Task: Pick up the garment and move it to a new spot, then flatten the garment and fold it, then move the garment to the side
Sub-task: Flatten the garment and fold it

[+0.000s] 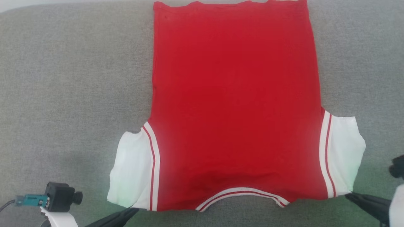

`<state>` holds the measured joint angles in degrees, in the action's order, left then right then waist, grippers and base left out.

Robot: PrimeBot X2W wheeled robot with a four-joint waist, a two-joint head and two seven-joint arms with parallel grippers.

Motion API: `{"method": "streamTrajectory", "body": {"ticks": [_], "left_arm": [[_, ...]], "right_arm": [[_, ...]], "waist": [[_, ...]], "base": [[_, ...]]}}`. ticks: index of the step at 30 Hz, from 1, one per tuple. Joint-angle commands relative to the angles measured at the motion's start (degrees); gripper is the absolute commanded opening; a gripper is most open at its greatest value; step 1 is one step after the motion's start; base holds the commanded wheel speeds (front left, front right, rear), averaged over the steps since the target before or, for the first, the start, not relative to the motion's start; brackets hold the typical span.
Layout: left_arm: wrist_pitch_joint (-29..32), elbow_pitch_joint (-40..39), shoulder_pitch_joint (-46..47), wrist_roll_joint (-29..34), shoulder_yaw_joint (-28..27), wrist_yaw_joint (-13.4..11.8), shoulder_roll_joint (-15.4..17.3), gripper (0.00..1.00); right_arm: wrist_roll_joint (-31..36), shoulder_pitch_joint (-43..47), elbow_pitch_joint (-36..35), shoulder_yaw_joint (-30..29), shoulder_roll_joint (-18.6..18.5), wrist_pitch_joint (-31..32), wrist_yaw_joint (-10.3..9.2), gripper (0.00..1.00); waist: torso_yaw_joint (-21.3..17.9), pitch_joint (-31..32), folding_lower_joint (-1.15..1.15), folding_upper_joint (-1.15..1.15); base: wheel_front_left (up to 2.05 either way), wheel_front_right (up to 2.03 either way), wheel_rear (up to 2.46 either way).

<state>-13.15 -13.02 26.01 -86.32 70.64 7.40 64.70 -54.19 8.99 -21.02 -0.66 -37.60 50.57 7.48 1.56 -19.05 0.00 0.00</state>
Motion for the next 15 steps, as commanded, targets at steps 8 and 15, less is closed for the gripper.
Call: {"method": "streamTrajectory", "body": {"ticks": [8,15], "left_arm": [[0.5,2.9,2.5,0.7,-0.8,0.1,-4.6,0.00],[2.8,12.3,4.9,0.9,-0.2,0.1,-11.2,0.00]], "right_arm": [[1.7,-2.8,-0.9,-1.0,3.2,1.2,0.02,0.00],[5.4,-9.4,7.0,7.4,2.9,2.7,0.01,0.00]], "waist": [[0.3,-0.7,0.00,0.00],[0.2,-1.7,0.00,0.00]], "base": [[0.00,0.00,0.00],[0.00,0.00,0.00]]}}
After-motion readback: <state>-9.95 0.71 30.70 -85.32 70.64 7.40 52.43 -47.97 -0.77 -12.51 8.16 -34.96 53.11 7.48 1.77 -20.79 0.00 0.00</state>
